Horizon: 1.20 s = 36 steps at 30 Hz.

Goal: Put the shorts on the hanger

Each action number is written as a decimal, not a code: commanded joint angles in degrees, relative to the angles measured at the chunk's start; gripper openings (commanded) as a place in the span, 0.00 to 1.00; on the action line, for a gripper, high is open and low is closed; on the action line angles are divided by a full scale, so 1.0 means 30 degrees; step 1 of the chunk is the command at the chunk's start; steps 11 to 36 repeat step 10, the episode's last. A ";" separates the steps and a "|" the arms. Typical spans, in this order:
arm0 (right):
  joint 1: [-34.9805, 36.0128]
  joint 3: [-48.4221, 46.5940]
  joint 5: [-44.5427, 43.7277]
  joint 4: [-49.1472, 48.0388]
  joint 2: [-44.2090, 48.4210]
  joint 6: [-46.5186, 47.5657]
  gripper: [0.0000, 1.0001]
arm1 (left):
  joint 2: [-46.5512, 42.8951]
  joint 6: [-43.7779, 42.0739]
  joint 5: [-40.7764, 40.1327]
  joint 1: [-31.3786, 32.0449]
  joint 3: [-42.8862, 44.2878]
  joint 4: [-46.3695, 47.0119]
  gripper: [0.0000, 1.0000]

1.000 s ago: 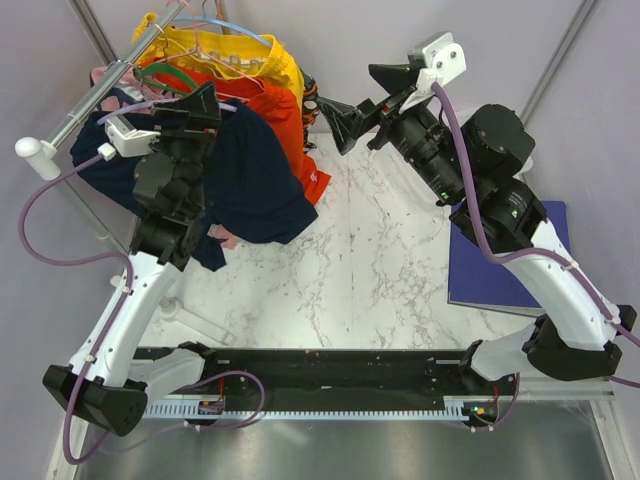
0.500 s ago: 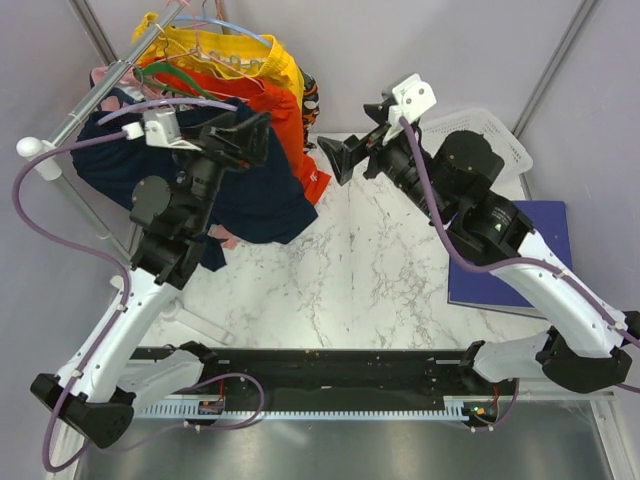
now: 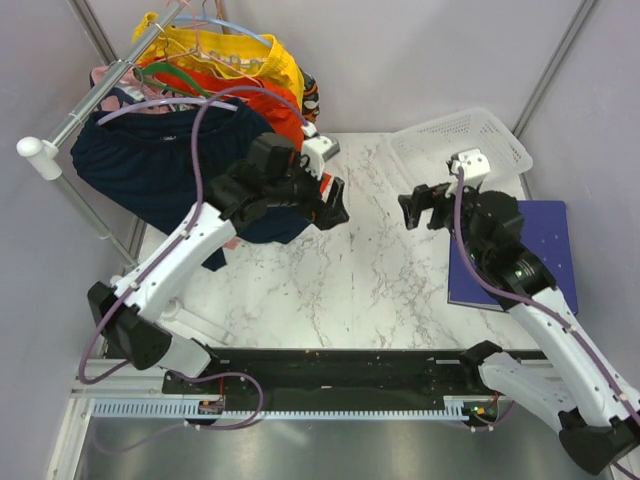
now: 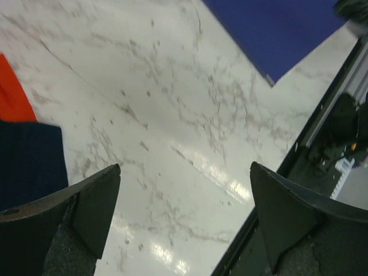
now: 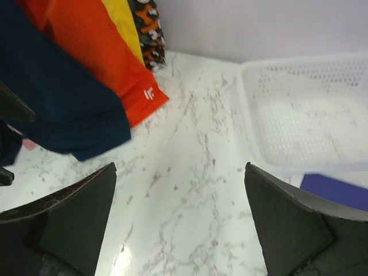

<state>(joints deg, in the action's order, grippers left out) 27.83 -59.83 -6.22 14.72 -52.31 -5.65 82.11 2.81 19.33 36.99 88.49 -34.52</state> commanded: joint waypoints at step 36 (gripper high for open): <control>-0.1866 0.3629 0.2774 0.0600 0.3319 -0.0521 0.98 | 0.0582 -0.3014 -0.1782 0.0120 0.1616 -0.3991 1.00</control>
